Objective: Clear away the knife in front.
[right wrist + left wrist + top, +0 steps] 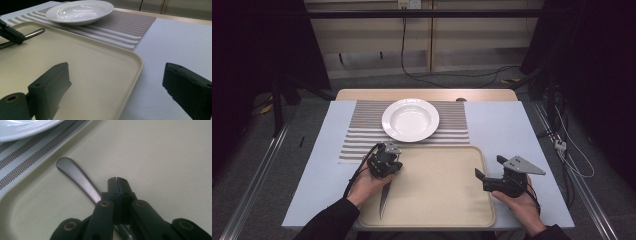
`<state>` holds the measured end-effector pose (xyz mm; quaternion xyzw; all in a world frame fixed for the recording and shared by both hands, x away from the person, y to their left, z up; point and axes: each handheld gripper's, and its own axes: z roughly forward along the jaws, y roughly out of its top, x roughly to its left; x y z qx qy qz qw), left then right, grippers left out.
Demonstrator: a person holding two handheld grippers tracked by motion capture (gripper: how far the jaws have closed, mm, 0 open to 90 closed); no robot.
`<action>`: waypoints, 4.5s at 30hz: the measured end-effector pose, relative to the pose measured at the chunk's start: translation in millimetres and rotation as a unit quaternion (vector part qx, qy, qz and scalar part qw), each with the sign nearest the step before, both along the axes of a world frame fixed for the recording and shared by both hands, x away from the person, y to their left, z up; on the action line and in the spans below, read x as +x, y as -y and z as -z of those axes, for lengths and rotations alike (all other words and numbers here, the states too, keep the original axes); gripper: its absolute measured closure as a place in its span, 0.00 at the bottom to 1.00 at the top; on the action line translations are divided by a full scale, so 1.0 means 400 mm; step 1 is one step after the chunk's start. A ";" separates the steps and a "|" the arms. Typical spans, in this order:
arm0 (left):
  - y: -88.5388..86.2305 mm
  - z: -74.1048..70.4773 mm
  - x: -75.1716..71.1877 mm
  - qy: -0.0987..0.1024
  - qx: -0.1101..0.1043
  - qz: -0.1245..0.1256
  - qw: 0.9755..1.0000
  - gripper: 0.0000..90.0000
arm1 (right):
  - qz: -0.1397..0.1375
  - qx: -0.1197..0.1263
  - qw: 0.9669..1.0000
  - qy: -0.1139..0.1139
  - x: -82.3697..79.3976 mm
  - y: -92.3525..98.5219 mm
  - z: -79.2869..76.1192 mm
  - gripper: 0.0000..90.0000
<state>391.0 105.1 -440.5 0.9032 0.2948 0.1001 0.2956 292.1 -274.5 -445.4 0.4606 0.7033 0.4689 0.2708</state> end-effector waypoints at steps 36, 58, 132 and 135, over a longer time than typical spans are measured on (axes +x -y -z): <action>-0.051 -0.009 -0.021 -0.012 0.010 -0.024 1.000 1.00 | -0.002 0.002 1.000 -0.003 0.002 -0.002 0.001 0.08; -0.093 -0.009 -0.023 -0.014 0.010 -0.045 0.999 1.00 | -0.003 0.001 1.000 -0.003 0.003 -0.002 0.001 0.08; -0.215 -0.087 -0.112 0.096 -0.124 -0.108 0.982 0.07 | 0.004 0.005 1.000 -0.005 0.001 0.001 0.000 0.08; -0.231 -0.086 -0.125 0.100 -0.127 -0.113 0.980 0.07 | 0.004 0.004 1.000 -0.005 0.001 0.000 0.000 0.08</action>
